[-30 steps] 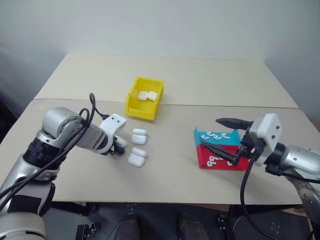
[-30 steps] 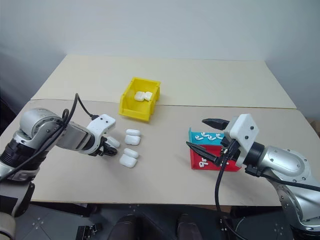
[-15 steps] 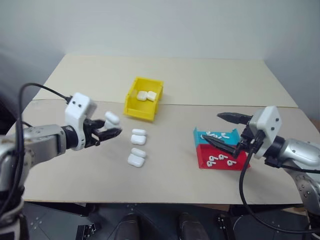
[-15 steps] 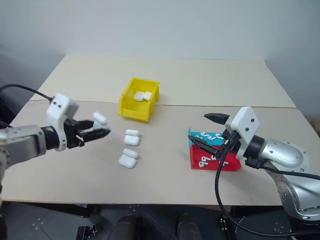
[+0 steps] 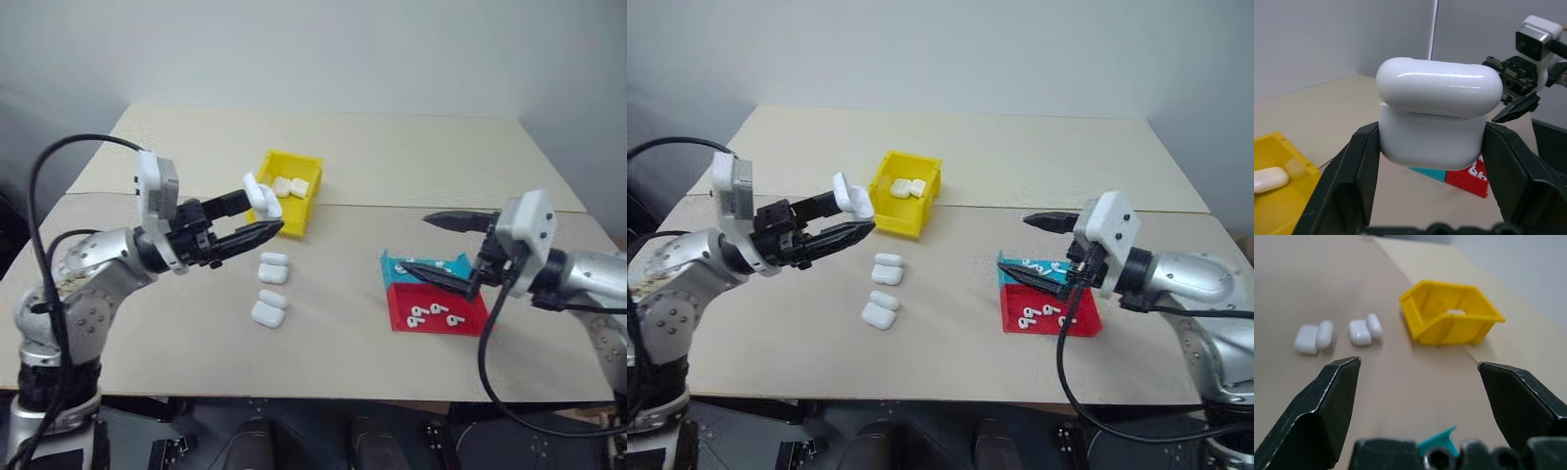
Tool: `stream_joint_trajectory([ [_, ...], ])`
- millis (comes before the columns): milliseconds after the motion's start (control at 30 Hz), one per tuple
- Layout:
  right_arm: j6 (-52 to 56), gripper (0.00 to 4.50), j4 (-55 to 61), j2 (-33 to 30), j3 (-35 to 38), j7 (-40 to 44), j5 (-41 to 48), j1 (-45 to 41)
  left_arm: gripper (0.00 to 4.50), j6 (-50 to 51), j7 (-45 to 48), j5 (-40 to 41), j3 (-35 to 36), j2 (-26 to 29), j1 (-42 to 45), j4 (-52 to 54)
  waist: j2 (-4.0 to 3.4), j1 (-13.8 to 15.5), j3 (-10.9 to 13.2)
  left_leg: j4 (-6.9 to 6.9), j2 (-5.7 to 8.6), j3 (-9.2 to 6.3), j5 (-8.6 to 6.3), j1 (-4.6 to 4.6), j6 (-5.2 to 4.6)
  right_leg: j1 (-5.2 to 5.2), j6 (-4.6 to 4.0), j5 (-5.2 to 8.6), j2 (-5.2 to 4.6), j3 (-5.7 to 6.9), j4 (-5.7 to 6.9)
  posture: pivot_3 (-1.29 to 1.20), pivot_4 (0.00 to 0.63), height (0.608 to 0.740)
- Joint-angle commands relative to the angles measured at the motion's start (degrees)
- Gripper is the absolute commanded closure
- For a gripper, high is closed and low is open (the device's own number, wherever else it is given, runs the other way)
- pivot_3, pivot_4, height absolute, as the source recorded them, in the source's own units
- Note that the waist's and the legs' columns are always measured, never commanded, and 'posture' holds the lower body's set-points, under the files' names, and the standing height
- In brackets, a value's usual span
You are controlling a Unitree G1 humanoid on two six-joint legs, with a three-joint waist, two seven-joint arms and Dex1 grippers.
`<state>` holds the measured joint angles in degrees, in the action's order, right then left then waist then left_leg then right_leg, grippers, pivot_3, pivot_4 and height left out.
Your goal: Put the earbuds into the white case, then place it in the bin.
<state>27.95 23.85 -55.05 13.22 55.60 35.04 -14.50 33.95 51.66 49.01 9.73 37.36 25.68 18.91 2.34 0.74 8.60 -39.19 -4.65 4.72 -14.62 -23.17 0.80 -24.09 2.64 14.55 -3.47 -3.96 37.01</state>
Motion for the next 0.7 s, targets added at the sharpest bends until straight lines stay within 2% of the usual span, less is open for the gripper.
stream_joint_trajectory([
  [33,-0.57,0.0,-2.61,-4.01,3.98,5.25,0.74,-0.42,1.69,-4.21,5.59,-0.59,-2.08,-1.95,3.35,-1.09,0.0,0.01,0.0,0.0,0.0,0.0,0.0,0.0,0.0,0.0,0.0,0.0,0.0,0.0,-0.01,0.0,0.15,0.74],
  [200,-1.97,0.0,-5.03,-11.16,1.64,13.4,-1.59,-1.45,1.69,-10.43,13.44,-2.37,-4.24,-6.09,6.8,-6.96,-0.05,-0.28,-0.02,-0.01,0.0,0.01,-0.01,0.0,-0.02,-0.02,0.01,0.0,0.01,-0.03,0.0,0.0,0.15,0.74],
  [333,-2.09,0.0,-7.39,-17.55,-2.15,18.64,-4.97,-4.8,1.69,-10.62,11.76,-1.43,-5.23,-11.19,9.9,-8.43,-0.06,-0.26,-0.01,-0.04,-0.01,0.01,-0.01,0.0,-0.03,-0.02,0.01,0.0,0.02,-0.04,0.02,0.0,0.15,0.74],
  [467,-3.4,0.0,-9.17,-19.75,-8.97,21.02,-10.68,-8.74,1.69,-10.12,10.57,-0.75,-5.3,-14.9,9.75,-9.05,-0.07,-0.31,-0.03,-0.11,-0.02,-0.01,-0.04,0.01,-0.07,0.03,0.05,-0.02,0.02,-0.03,0.0,0.0,0.15,0.74],
  [700,-4.81,0.0,-10.68,-18.79,-19.15,23.79,-19.53,-12.19,1.69,-11.86,10.48,-4.09,-7.59,-16.01,7.17,-6.87,-0.08,-0.43,-0.02,-0.12,-0.03,0.01,-0.04,-0.04,-0.08,-0.05,0.05,-0.01,0.02,-0.05,0.01,0.0,0.15,0.74],
])
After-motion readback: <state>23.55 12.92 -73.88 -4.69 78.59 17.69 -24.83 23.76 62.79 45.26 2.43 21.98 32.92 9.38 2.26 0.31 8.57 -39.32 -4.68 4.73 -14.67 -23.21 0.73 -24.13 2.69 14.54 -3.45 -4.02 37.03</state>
